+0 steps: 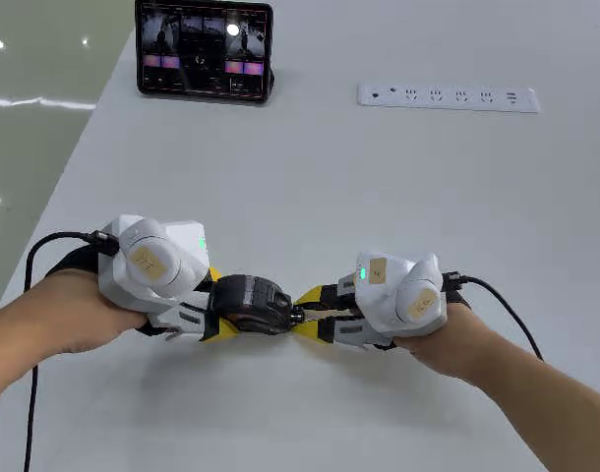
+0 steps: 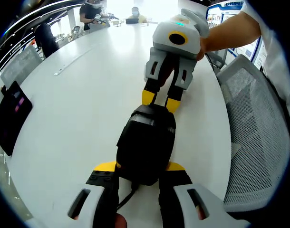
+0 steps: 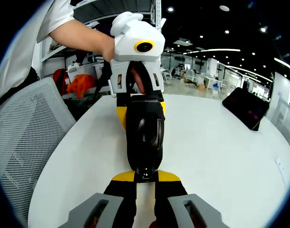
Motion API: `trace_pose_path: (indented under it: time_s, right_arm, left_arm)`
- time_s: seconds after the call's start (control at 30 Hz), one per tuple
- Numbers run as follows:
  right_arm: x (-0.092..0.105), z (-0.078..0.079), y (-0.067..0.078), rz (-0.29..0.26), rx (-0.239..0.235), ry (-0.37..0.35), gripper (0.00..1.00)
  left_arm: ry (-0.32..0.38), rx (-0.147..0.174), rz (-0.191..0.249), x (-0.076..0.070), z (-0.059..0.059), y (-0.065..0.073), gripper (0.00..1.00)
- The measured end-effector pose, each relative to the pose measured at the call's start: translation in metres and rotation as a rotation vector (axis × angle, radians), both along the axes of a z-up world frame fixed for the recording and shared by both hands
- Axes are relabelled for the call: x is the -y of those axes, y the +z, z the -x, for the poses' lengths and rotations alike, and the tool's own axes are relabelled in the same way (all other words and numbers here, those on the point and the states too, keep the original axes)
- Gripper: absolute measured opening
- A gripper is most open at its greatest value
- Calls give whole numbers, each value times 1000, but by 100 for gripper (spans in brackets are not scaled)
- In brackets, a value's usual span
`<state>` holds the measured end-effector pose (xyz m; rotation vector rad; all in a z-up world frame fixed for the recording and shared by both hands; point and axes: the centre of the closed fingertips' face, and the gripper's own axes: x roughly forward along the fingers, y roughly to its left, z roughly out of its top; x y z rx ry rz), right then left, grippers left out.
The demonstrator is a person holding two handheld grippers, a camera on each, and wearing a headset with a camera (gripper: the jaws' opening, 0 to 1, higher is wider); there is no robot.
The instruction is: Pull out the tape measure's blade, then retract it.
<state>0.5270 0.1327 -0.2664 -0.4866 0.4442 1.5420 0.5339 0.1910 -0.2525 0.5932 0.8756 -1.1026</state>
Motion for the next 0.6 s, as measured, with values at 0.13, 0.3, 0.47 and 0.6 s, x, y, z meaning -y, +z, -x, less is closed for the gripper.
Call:
trace_pose_path:
  time_s: [0.13, 0.3, 0.47, 0.6]
  right_arm:
    - [1, 0, 0, 0, 1, -2, 10]
    - [4, 0, 1, 9, 6, -2, 10]
    - [7, 0, 0, 11, 2, -6, 10]
    - [9, 0, 2, 17, 7, -5, 10]
  left_arm:
    - [-9, 3, -5, 0, 0, -1, 26]
    - [-12, 11, -9, -1, -1, -1, 26]
    - [-14, 10, -9, 1, -1, -2, 26]
    - [-12, 10, -10, 0, -1, -1, 26]
